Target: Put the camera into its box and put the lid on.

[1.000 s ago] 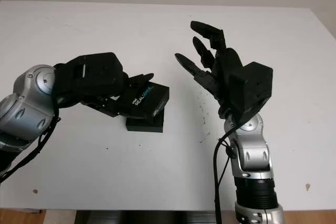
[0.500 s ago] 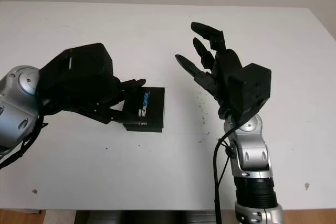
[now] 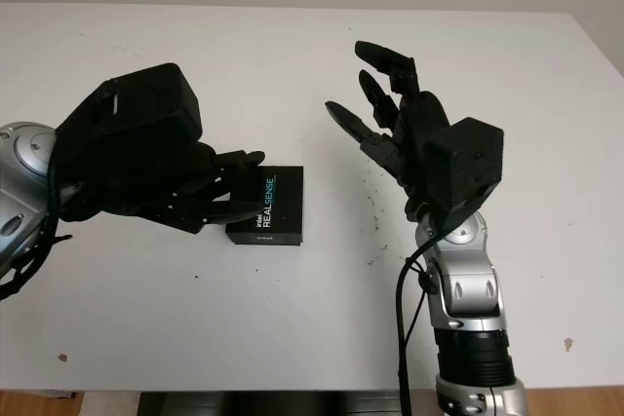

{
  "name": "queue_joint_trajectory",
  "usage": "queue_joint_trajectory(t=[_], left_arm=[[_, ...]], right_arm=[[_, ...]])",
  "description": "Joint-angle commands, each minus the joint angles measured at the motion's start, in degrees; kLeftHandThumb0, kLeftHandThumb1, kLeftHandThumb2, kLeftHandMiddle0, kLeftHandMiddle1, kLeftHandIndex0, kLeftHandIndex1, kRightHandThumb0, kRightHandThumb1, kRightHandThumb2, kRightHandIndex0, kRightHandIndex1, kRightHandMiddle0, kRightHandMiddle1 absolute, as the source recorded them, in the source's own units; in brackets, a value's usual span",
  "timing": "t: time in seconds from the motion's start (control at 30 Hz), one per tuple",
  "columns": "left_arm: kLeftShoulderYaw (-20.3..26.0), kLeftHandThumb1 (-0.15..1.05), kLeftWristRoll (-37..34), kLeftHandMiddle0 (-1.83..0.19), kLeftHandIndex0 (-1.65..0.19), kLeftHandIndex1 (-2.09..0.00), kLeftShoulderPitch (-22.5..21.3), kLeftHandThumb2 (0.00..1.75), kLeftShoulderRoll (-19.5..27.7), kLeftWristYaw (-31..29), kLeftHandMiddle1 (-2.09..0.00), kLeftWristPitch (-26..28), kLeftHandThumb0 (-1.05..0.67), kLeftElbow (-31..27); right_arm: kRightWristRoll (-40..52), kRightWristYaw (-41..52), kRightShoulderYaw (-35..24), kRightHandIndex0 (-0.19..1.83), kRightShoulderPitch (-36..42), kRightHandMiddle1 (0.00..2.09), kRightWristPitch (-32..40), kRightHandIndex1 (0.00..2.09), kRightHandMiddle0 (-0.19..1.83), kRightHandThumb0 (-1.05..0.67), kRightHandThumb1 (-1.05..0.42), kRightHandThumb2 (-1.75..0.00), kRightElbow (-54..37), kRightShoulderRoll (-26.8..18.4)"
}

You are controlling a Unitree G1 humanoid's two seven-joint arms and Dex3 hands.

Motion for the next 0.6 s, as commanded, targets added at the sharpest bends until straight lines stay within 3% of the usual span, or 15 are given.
queue_joint_trajectory(t=[0.0,0.13,0.23,0.3,0.43,0.57], left_arm=[[-2.6,1.05,0.7,0.18,0.19,0.00,-0.4,0.56,2.0,-1.1,-0.09,-5.4,-0.55,0.0],[-4.8,1.05,7.7,0.19,0.19,0.00,2.5,0.56,6.0,-1.3,0.00,-22.8,-0.57,3.3],[-7.1,1.05,19.1,0.19,0.19,0.00,5.7,0.57,8.7,1.3,0.00,-44.5,-0.60,8.0],[-8.0,1.05,25.5,0.19,0.19,0.00,6.9,0.61,9.2,3.1,0.00,-54.7,-0.64,11.2],[-6.4,1.05,33.2,0.19,0.19,0.00,9.8,0.63,8.1,3.8,0.00,-66.8,-0.66,15.8],[-3.9,1.05,36.1,0.19,0.19,0.00,11.6,0.61,5.8,2.4,0.00,-71.6,-0.66,18.5]], right_arm=[[0.2,-0.1,-0.3,0.15,-0.1,0.93,-0.7,0.08,-0.19,-0.36,-1.00,-0.05,-0.5,0.2],[0.2,-0.3,-0.4,0.15,0.2,0.92,-0.5,0.08,-0.19,-0.35,-1.00,-0.05,-0.7,0.2],[0.2,-0.1,-0.3,0.14,0.3,0.89,-0.7,0.08,-0.19,-0.36,-1.00,-0.05,-0.7,0.1],[0.1,-0.1,-0.4,0.15,0.4,0.88,-0.6,0.08,-0.17,-0.37,-1.00,-0.05,-0.9,-0.1],[-0.2,-0.3,-0.3,0.16,0.7,0.89,-0.3,0.09,-0.16,-0.37,-1.00,-0.06,-1.8,-0.2],[0.0,-0.1,-0.6,0.16,0.8,0.88,-0.6,0.08,-0.16,-0.37,-1.00,-0.05,-1.3,-0.2]])
